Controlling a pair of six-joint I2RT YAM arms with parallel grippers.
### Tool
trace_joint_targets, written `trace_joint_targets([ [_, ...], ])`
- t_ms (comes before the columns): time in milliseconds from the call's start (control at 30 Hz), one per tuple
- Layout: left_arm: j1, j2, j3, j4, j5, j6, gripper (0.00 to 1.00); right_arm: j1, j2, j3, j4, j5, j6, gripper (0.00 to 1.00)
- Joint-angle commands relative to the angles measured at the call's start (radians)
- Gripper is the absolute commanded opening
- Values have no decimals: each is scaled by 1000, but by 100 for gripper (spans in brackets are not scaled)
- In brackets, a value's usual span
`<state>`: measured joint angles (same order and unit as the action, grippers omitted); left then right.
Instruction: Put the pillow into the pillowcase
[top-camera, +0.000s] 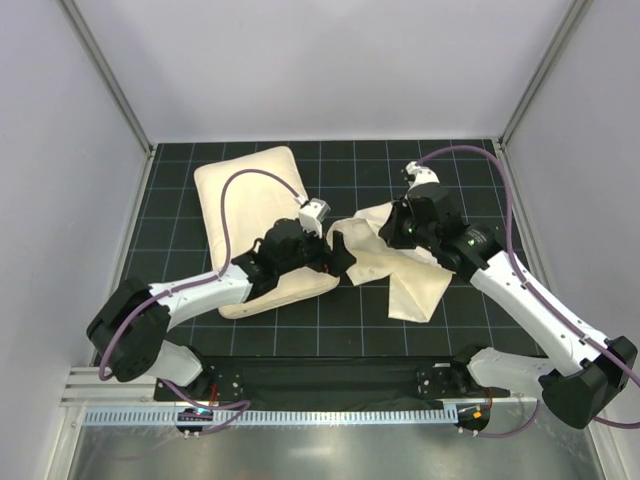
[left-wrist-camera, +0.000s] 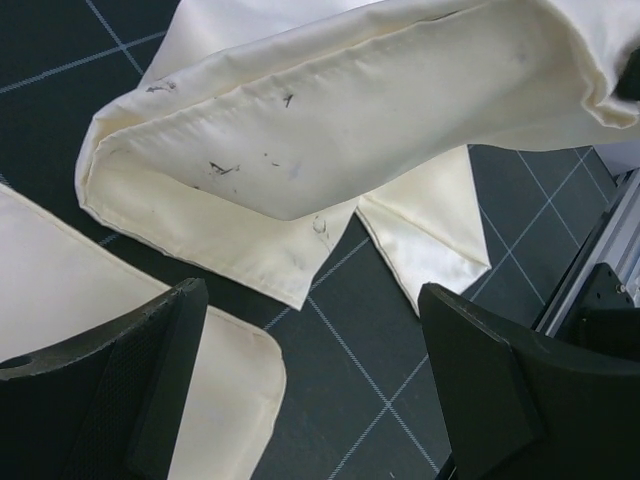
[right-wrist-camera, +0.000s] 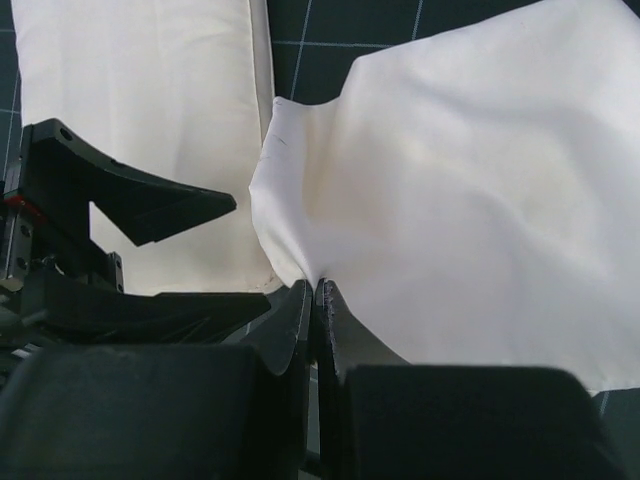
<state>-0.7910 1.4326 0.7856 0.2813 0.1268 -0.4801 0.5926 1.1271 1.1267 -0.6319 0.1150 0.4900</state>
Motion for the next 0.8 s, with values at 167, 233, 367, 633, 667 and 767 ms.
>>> trace_joint_targets([
  [167,-2,12,37,44,-38,35,91,-1,-72,79,-68,-52,-33,4],
  [233,-2,17,37,44,-50,35,91,-1,-81,84,-81,-58,-40,4],
  [367,-2,-4,3,70,-118,41,93,-1,-95,88,-124,-26,-51,4],
  [633,-2,34,21,66,-170,57,95,-1,-165,110,-175,-29,-62,4],
  [667,-2,57,32,56,-165,60,96,-2,-170,117,-183,-26,-64,4],
  [767,-2,106,53,74,-130,58,94,-1,-187,145,-212,-20,-70,4],
])
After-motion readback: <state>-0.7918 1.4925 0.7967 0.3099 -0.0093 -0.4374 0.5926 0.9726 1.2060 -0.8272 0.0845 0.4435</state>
